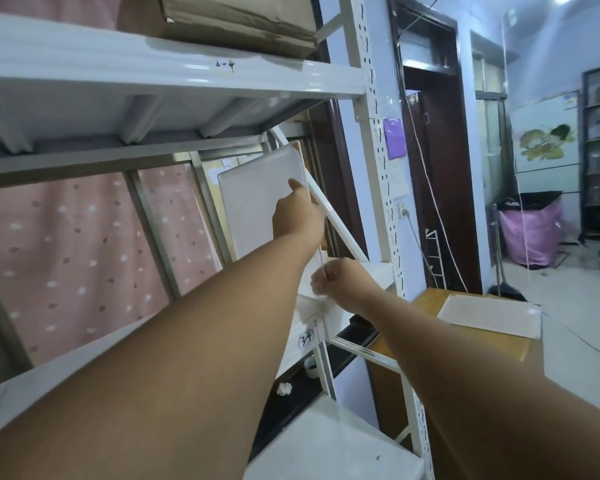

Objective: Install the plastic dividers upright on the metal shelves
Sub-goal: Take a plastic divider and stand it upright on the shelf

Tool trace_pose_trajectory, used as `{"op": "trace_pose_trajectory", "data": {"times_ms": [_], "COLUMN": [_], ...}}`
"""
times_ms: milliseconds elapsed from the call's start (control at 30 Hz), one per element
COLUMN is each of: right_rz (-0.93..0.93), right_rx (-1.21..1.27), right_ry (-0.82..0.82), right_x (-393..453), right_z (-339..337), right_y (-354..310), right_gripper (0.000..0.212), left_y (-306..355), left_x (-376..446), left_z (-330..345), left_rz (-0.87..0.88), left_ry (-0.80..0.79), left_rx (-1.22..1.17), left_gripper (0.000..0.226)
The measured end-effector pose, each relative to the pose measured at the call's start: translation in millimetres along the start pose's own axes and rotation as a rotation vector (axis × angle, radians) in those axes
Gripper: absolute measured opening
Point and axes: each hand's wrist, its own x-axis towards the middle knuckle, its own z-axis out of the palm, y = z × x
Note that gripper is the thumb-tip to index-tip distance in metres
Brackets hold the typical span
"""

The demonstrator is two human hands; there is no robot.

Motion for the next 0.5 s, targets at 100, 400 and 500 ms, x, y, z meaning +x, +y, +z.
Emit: {"op": "trace_pose_trajectory", "data": {"times_ms": [100, 400, 500], "right_rz": [-0.004, 0.048, 0.071], "right_rx": [-0.027, -0.098, -0.164], "right_ry": [-0.016, -0.034, -0.042], "right_x": [-0.3, -0.3, -3.4], "right_z": [-1.2, -4.2, -4.7], "right_y": [-1.5, -9.6, -15.9], "right_gripper": [0.012, 0.012, 0.018], "left_y": [-2.7, -3.3, -4.2], "left_x": [-3.1, -14.6, -14.4], "left_z": [-2.0, -12.8, -17.1], "left_rz": [0.017, -0.061, -0.085], "left_ry": [-0.001, 0.010, 0.024], "left_rx": [-0.015, -0.171, -0.195], "left_gripper": [0.072, 0.077, 0.082]}}
